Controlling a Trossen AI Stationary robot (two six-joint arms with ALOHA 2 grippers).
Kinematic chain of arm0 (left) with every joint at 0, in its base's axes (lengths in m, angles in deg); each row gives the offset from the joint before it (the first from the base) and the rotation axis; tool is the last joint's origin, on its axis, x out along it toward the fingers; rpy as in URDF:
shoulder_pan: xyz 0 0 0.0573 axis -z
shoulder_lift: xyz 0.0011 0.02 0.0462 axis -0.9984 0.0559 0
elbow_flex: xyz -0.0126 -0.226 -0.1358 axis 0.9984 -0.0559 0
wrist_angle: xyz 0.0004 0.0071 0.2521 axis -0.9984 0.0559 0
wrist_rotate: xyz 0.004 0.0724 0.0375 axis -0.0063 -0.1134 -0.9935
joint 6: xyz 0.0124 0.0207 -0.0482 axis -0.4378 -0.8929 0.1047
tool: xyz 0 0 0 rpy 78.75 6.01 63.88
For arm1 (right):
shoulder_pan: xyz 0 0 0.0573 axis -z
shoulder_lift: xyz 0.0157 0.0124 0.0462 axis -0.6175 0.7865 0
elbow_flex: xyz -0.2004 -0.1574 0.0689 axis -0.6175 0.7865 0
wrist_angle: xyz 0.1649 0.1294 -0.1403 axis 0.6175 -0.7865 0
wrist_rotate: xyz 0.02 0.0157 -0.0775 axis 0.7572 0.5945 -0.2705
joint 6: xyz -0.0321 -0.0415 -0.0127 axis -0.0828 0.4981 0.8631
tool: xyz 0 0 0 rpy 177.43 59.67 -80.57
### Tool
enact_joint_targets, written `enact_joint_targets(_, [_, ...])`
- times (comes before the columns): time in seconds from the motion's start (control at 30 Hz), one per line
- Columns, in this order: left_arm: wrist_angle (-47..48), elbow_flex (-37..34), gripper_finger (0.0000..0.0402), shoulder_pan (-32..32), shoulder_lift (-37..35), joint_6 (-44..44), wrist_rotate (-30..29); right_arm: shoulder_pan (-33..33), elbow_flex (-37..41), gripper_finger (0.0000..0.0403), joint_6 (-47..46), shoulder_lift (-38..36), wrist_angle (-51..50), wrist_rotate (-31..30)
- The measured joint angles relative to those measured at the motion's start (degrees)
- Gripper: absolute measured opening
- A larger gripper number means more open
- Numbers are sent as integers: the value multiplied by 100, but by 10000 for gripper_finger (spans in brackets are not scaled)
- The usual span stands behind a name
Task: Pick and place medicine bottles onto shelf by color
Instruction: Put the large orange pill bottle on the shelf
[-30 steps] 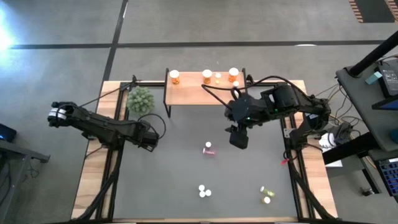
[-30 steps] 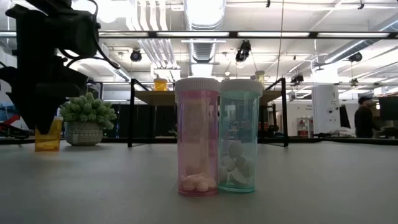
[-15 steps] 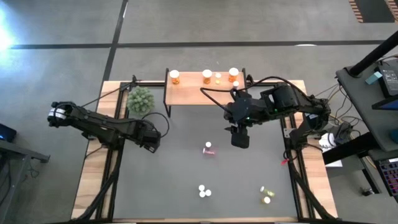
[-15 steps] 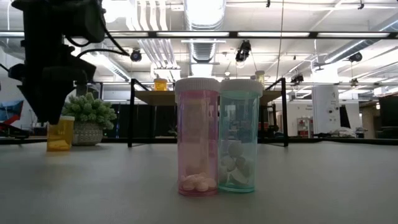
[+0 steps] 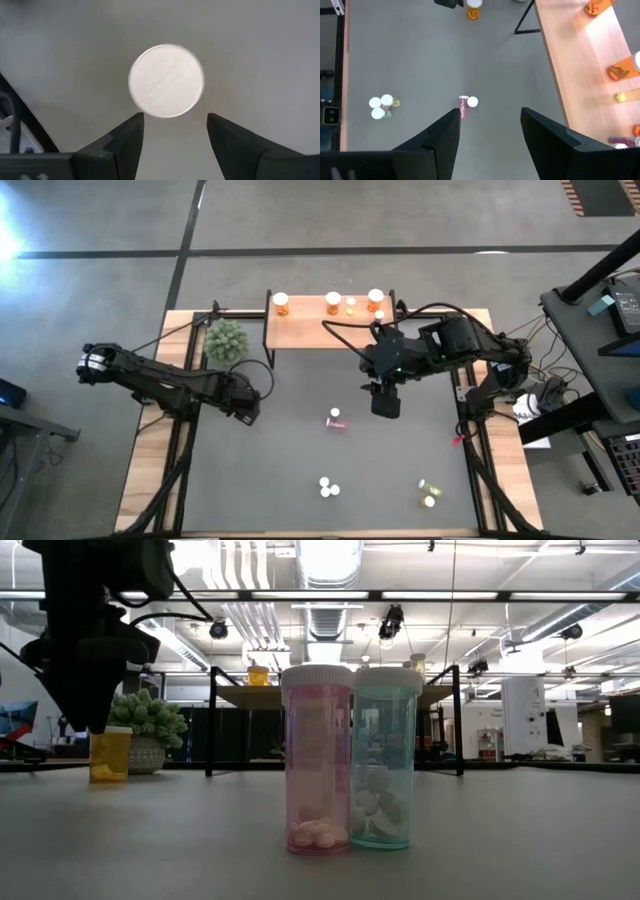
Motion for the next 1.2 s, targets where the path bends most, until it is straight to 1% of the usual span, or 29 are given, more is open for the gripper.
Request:
enact_joint_targets(0.13, [19, -11, 202, 0, 0, 20, 0, 0, 0, 199, 1, 0, 117, 2])
enact_joint_targets(0.2, [14, -11, 209, 0, 0, 46, -8, 0, 0, 199, 1, 0, 119, 2])
enact_joint_targets(0.33, [5, 18, 249, 0, -11, 169, -108, 0, 0, 199, 0, 0, 121, 2])
enact_joint_targets(0.43, [-3, 19, 283, 1, -48, 139, -326, 0, 0, 199, 2, 0, 119, 2])
enact_joint_targets(0.5, [-1, 12, 298, 0, -52, 116, -556, 0, 0, 199, 0, 0, 119, 2])
enact_joint_targets(0.57, [-18, -17, 304, -15, -39, 116, -760, 0, 0, 199, 0, 0, 119, 2])
enact_joint_targets(0.77, [-636, -301, 306, -161, 115, -134, -797, 0, 0, 199, 0, 0, 119, 2])
enact_joint_targets(0.93, [-772, -378, 304, -240, 322, -178, -787, 0, 0, 199, 1, 0, 117, 2])
enact_joint_targets(1.07, [-754, -382, 281, -262, 401, -180, -627, 0, 0, 199, 0, 0, 118, 2])
enact_joint_targets(1.2, [-785, -375, 242, -262, 420, -181, -627, 0, 0, 199, 0, 0, 117, 2])
